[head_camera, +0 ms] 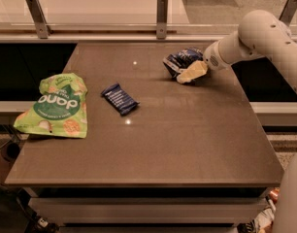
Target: Move blue chip bag near green rice chip bag
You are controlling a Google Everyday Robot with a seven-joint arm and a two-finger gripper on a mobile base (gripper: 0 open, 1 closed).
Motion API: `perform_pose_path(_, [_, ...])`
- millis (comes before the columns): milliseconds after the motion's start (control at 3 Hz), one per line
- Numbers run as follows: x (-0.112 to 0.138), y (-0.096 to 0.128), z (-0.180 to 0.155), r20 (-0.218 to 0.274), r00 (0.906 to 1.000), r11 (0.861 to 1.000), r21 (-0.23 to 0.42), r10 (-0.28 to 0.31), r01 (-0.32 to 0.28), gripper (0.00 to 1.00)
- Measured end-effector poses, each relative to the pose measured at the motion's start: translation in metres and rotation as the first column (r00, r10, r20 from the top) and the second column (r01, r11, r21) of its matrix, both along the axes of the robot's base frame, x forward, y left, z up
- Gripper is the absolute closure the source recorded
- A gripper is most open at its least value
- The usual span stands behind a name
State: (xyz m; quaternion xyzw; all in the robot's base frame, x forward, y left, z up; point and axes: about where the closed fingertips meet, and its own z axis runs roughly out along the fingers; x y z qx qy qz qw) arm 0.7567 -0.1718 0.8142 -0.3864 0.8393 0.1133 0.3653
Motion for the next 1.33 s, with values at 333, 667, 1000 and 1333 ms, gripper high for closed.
perform_pose_path(333, [0.0000, 0.0001, 0.0032, 0.000, 1.0000, 1.000, 0.000, 0.000, 0.000, 0.64])
perform_pose_path(667, [0.0000, 0.0001, 0.0052, 0.000, 1.0000, 1.000, 0.000, 0.000, 0.000, 0.87])
perform_pose_path(1000, [0.0000, 0.0002, 0.0078, 0.000, 1.0000, 1.000, 0.000, 0.000, 0.000, 1.00])
perform_pose_path(1333, [0.0000, 0.0003, 0.0078, 0.000, 1.0000, 1.000, 0.000, 0.000, 0.000, 1.00])
